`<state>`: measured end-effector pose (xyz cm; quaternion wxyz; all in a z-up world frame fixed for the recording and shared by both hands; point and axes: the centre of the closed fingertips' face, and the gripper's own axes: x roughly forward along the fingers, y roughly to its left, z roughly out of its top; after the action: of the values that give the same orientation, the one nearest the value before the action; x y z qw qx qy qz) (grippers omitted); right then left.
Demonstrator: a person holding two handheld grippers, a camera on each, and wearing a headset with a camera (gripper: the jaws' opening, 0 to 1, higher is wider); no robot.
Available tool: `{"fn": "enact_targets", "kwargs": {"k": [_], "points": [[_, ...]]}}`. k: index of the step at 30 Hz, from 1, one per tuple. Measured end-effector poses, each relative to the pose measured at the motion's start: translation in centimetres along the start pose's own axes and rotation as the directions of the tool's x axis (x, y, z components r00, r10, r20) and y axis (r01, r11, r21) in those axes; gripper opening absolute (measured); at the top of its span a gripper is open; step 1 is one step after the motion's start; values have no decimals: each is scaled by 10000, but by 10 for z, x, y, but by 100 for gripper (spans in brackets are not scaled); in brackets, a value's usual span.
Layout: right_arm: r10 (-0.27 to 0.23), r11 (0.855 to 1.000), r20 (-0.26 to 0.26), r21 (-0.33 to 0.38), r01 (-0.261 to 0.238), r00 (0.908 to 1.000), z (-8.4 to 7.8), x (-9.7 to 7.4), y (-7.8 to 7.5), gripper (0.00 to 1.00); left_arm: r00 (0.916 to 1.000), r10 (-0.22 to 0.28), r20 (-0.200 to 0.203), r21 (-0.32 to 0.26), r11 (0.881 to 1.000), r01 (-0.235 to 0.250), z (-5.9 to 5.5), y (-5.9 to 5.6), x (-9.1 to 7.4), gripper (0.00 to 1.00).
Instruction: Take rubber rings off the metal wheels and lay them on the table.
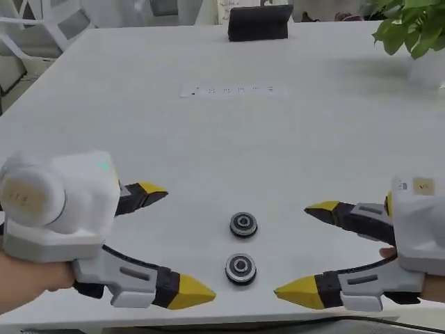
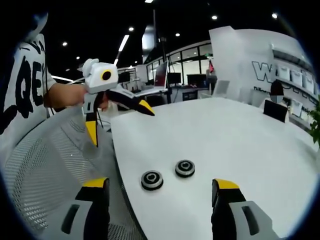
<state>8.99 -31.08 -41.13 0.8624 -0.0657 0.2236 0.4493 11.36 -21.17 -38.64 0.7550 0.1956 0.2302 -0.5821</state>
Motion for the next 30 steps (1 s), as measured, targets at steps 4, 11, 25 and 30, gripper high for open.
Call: {"fn": "enact_targets", "kwargs": {"k": [4, 11, 25, 30], "points": [[-53, 9999, -141, -147, 51, 9999, -5, 3, -3, 80, 9999, -93, -87, 33, 10000, 93, 0, 1, 5, 90], [24, 9997, -120, -261, -28, 9999, -7, 9, -4, 74, 9993, -364, -109, 84, 9993, 365, 0, -1, 13, 86], [232, 9984, -182, -510, -241, 9996, -13, 21, -3, 62, 9979, -619, -211, 163, 9979, 623, 0, 0, 28, 77], [330, 9981, -279, -511, -344, 9991, -18, 25, -1, 56, 9964, -783, -319, 143, 9968, 787, -3, -2, 34, 74]]}}
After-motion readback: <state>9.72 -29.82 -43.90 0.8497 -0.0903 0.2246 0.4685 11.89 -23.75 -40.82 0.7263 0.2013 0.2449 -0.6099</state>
